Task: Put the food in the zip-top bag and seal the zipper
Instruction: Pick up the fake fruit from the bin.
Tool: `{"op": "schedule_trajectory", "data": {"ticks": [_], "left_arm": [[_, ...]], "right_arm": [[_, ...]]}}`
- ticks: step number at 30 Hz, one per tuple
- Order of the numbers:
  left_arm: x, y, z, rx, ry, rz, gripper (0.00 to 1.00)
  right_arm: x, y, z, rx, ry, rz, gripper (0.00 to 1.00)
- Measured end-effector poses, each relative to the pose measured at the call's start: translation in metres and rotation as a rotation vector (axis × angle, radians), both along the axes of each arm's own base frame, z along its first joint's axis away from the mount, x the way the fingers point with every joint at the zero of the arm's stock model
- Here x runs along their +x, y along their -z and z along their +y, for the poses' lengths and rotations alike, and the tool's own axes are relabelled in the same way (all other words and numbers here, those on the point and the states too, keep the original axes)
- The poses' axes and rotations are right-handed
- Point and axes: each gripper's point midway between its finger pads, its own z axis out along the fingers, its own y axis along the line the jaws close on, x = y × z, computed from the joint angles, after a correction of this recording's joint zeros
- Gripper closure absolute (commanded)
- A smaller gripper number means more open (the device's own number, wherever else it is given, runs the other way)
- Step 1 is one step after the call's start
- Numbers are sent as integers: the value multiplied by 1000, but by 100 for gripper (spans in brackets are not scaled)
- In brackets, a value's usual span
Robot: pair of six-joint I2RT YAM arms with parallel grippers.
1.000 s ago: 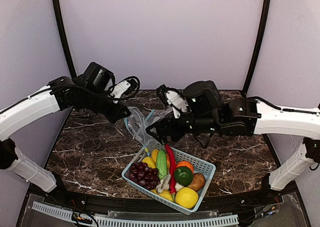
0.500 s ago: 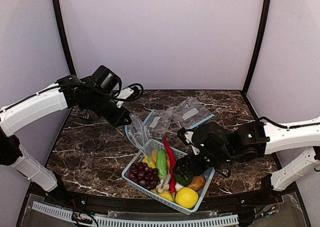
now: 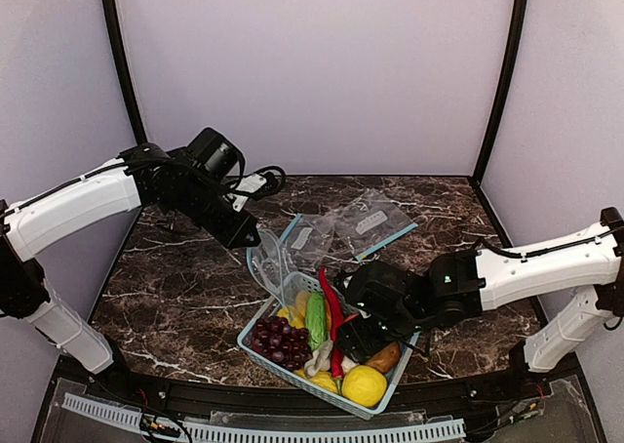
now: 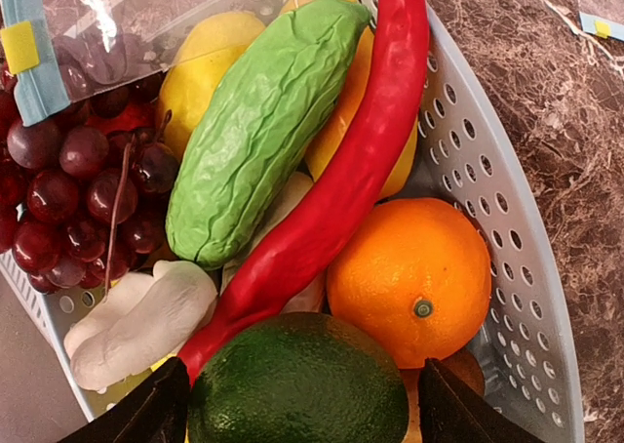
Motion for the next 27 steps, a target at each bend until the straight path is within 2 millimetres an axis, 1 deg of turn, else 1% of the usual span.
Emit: {"op": "schedule_trajectory", "data": {"ticks": [5,6,10,13,15,18,19,21,24,27], "left_arm": [[0,1,-3,-3,1,13,99],[0,0,-3,-6,2,13,99],[-2,0,-5,-16,11,23,99],[-3,2,-8,-24,22,38,99],[-4,4,-10,-24,26,47,99],[-5,7,-12,-25,32,61,99],[-5,8,-12,-26,34,64,99],[-6,8,-13,-28,37,68,99],[-6,8,-13,-30,39,71,99],[-7,8,-14,-34,42,75,99]], "right_arm": [[-3,3,-3,-24,0,1,53],[-3,2,-4,-25,6,0,57],[-2,-1,-6,-33,8,-11,62],[1,-13,-8,-22,17,-30,62],[4,-29,-8,8,26,-53,63],[12,-64,-3,101,34,-111,63],[14,-78,-1,144,32,-138,63],[18,-101,6,221,24,-183,63],[24,-133,23,345,-13,-258,64],[28,-155,45,435,-61,-333,64]]}}
